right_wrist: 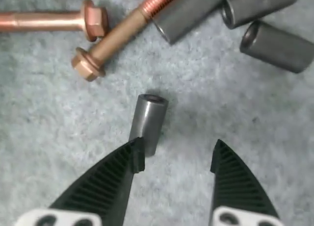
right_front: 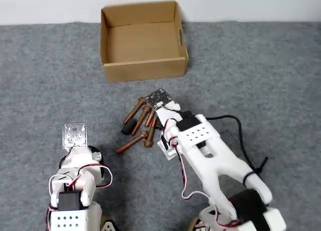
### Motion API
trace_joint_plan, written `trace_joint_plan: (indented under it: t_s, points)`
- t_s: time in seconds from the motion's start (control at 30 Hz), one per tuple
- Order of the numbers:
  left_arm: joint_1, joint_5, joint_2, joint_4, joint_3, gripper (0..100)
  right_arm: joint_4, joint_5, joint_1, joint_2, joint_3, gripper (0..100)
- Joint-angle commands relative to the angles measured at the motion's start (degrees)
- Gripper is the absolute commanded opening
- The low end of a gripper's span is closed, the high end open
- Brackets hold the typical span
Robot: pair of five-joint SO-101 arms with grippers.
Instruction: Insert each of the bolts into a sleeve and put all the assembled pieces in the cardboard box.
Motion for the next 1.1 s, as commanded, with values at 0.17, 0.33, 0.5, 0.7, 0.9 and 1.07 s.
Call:
trace_joint_plan:
  t_s: [0.17,0.33,0.5,0.7,0.9,1.07]
  points:
    - [-0.4,-0.4,-0.4,0.2,-0.3,1,-5.3,-0.9,-4.6,2.5,-3.5,21.6]
    - [-0.4,-0.4,-0.4,0.2,-0.3,1,-5.8,-0.8,-3.8,7.0,-5.6,21.5]
    - [-0.4,-0.4,-0.4,0.2,-0.3,1,-5.8,-1.1,-2.2,14.5,-9.9,14.3]
    - [-0.4,-0.4,-0.4,0.2,-0.3,1,4.4,-0.7,-2.0,20.3,-20.1,1.7]
    - [-0.4,-0.4,-0.4,0.2,-0.3,1,16.0,-0.9,-1.8,18.0,-29.2,0.9]
    - [-0.4,-0.4,-0.4,0.2,-0.3,1,25.1,-1.1,-1.8,10.2,-33.0,0.9]
